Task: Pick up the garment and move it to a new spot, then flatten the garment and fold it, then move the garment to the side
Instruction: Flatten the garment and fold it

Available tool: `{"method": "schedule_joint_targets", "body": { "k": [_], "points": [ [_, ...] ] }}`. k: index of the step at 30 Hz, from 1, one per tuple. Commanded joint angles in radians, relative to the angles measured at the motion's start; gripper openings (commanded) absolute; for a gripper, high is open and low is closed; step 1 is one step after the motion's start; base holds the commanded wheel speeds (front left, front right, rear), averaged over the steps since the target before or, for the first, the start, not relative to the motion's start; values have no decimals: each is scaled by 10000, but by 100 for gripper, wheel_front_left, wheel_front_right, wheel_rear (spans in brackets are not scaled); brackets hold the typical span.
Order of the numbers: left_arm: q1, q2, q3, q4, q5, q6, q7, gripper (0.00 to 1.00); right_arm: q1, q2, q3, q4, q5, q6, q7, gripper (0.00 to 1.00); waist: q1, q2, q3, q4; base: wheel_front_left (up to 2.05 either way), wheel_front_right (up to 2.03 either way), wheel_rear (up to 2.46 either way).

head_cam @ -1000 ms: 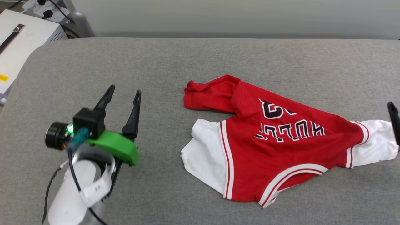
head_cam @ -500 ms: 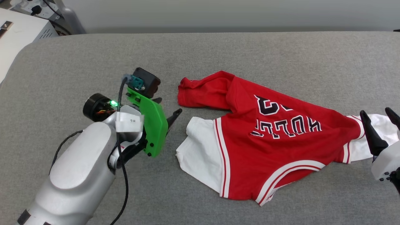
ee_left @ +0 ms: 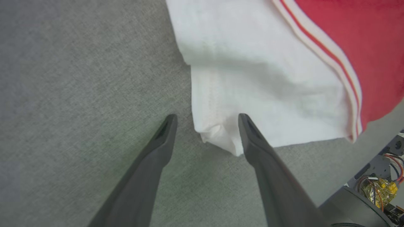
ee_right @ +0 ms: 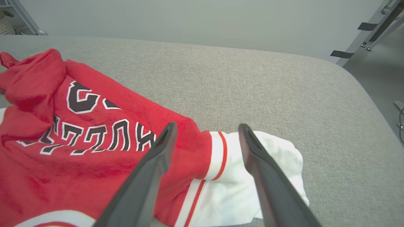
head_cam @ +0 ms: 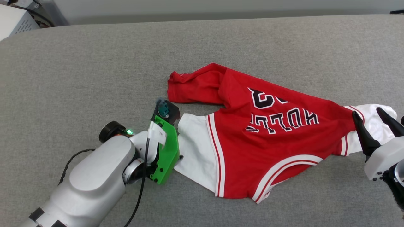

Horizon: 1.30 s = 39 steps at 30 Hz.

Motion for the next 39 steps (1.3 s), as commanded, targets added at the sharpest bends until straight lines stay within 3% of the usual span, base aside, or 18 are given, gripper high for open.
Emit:
{"method": "schedule_joint_targets", "body": {
  "k": [1, 6, 8, 9, 17, 25, 29, 34, 39],
  "points": [
    [-49, 147, -251, 99, 72, -26, 2, 100, -208, 36, 47, 65, -5, -6, -93, 100, 0, 0, 213, -198, 0, 0, 0],
    [94, 338, -1067, 651, 124, -26, -53, 100, -339, 41, 144, 289, 33, -6, -209, 100, 0, 0, 335, -292, 0, 0, 0],
    [58, 429, -1354, 669, 61, -26, -231, 39, -354, 22, 182, 373, 55, -6, -244, 100, 0, 0, 298, -289, 0, 0, 0],
    [41, 463, -1403, 676, -56, -26, -375, 0, -335, -3, 169, 419, 67, -6, -263, 100, 0, 0, 247, -254, 0, 0, 0],
    [-116, 1033, -546, 711, -785, -13, -2021, 0, 27, -247, -2, 508, 167, -6, -213, 100, 0, 0, -371, 35, 0, 0, 0],
    [651, 1918, 489, 379, -1379, 398, -3348, 0, 300, -1041, 3, 19, 377, -6, 553, 100, 0, 0, -760, 168, 0, 0, 0],
    [1147, 2166, 808, 12, -1566, 656, -3921, 0, 499, -1889, 480, -556, 939, -6, 1788, 100, 0, 0, -835, 224, 0, 0, 0],
    [1551, 2247, 857, -460, -1529, 950, -4262, 0, 968, -3046, 1037, -1444, 2310, -6, 4497, 100, 0, 0, -859, 282, 0, 0, 0],
    [1589, 2226, 857, -847, -1421, 1164, -4385, 0, 1197, -3624, 1097, -1991, 3035, -6, 6535, 100, 0, 0, -668, 316, 0, 0, 0]
  ]
}}
